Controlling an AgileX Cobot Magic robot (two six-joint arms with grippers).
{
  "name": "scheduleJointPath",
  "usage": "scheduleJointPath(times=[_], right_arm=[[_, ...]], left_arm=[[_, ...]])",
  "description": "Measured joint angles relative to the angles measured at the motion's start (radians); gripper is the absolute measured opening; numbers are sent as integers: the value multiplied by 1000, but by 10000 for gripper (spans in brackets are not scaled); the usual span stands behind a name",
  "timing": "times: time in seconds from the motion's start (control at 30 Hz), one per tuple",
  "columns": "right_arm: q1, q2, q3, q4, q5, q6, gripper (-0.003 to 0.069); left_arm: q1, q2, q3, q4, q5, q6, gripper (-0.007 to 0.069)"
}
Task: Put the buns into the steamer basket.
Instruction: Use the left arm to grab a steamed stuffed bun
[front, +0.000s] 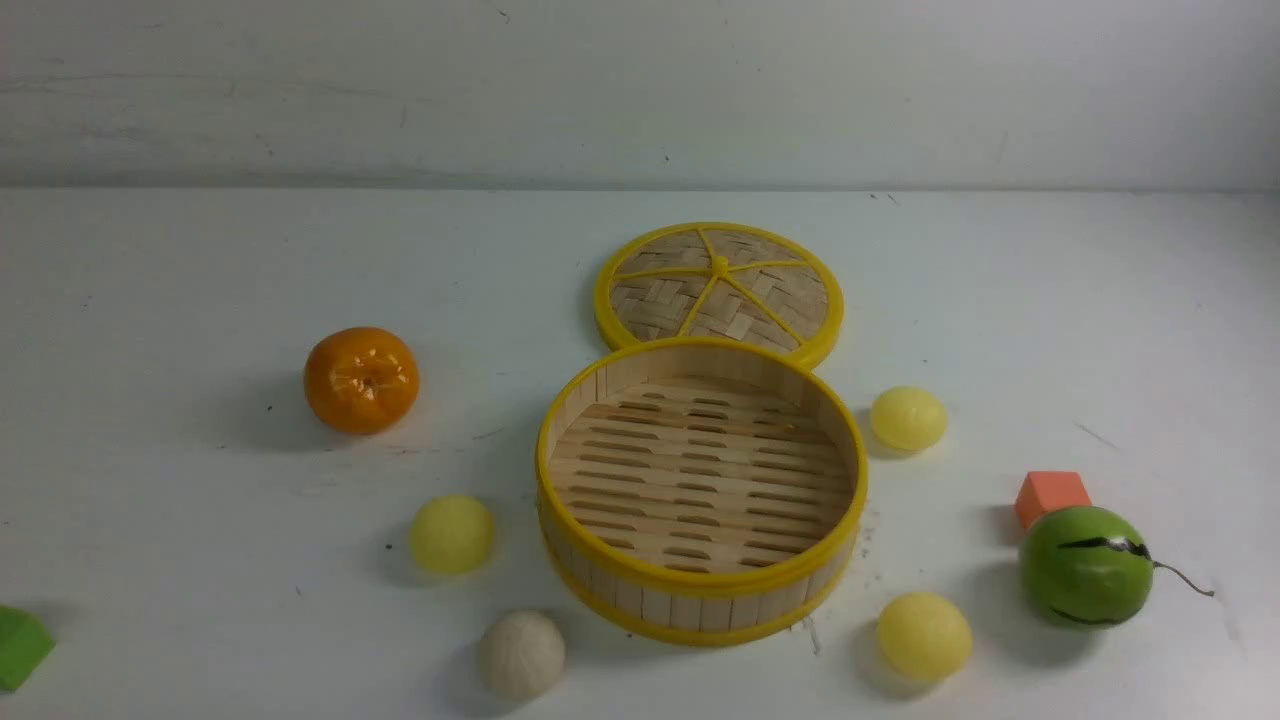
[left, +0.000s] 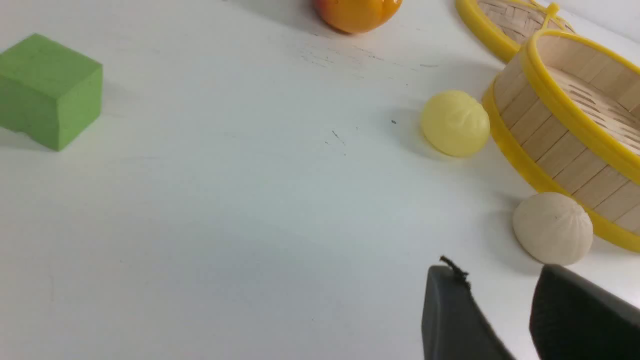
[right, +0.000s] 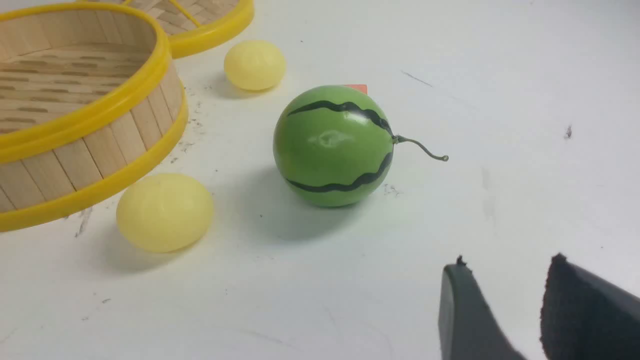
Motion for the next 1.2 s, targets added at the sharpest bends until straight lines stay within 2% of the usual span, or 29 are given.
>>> scheduleJointPath(times=[0.97,1.1,1.17,1.2], right_arm=[[0,0,0,0,0,0,239],[0,0,0,0,0,0,239],[0,0,0,0,0,0,239],[0,0,0,0,0,0,239]], left_arm=[[0,0,0,-7,-7,-1,237],[0,0,0,-100,-49,-39,237],[0,0,0,-270,-114,-107,237],[0,0,0,-300,-126,-123,237]])
